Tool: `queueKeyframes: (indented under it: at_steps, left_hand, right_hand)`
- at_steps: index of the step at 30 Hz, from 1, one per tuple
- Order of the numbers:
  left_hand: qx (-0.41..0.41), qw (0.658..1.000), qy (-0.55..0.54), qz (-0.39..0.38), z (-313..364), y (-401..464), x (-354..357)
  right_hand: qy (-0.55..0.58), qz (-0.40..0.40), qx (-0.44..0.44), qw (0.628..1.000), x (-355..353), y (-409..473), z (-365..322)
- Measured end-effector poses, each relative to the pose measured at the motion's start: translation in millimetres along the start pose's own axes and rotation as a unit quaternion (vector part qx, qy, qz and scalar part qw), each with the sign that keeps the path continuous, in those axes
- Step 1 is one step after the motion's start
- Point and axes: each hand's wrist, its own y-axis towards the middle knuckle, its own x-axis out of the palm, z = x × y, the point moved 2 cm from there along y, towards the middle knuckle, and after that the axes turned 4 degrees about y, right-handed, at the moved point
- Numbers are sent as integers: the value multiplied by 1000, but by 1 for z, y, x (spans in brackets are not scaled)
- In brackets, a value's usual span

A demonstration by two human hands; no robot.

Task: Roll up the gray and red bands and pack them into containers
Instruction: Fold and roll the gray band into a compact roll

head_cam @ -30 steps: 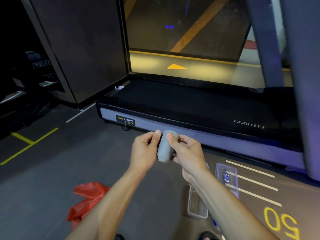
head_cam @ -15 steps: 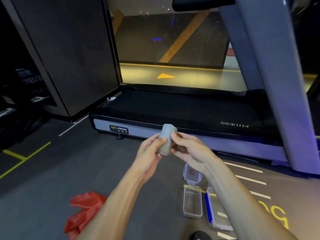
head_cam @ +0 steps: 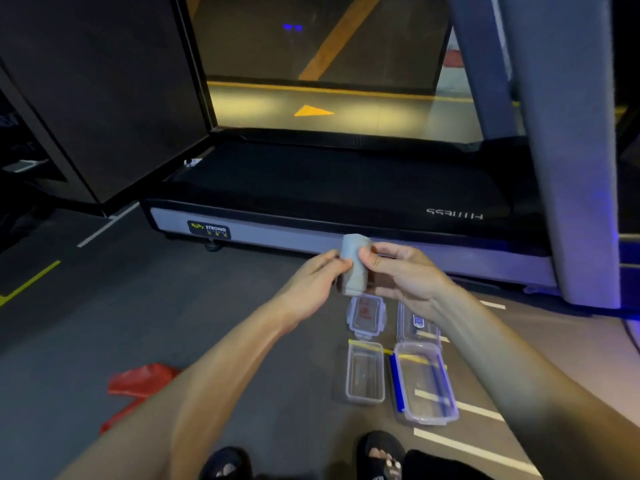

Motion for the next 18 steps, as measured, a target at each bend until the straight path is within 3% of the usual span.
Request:
queueKeyframes:
  at_steps: [4, 7, 11, 14, 18]
  left_hand:
    - [-37, 986, 139, -89, -48, 43, 19]
    - [-61, 941, 272, -193, -110, 68, 43]
    - [-67, 894, 304, -321, -198, 88, 74]
    - [-125, 879, 319, -330, -248, 99, 82]
    - [-197, 891, 301, -276, -308, 109, 90]
  right_hand:
    - [20, 51, 52, 997, -36, 31, 59]
    - [2, 87, 104, 991, -68, 50, 116]
    - [-87, 166, 153, 970, -129, 73, 193]
    - [-181, 207, 181, 944, -181, 86, 241]
    - [-249, 247, 231, 908, -229, 104, 287]
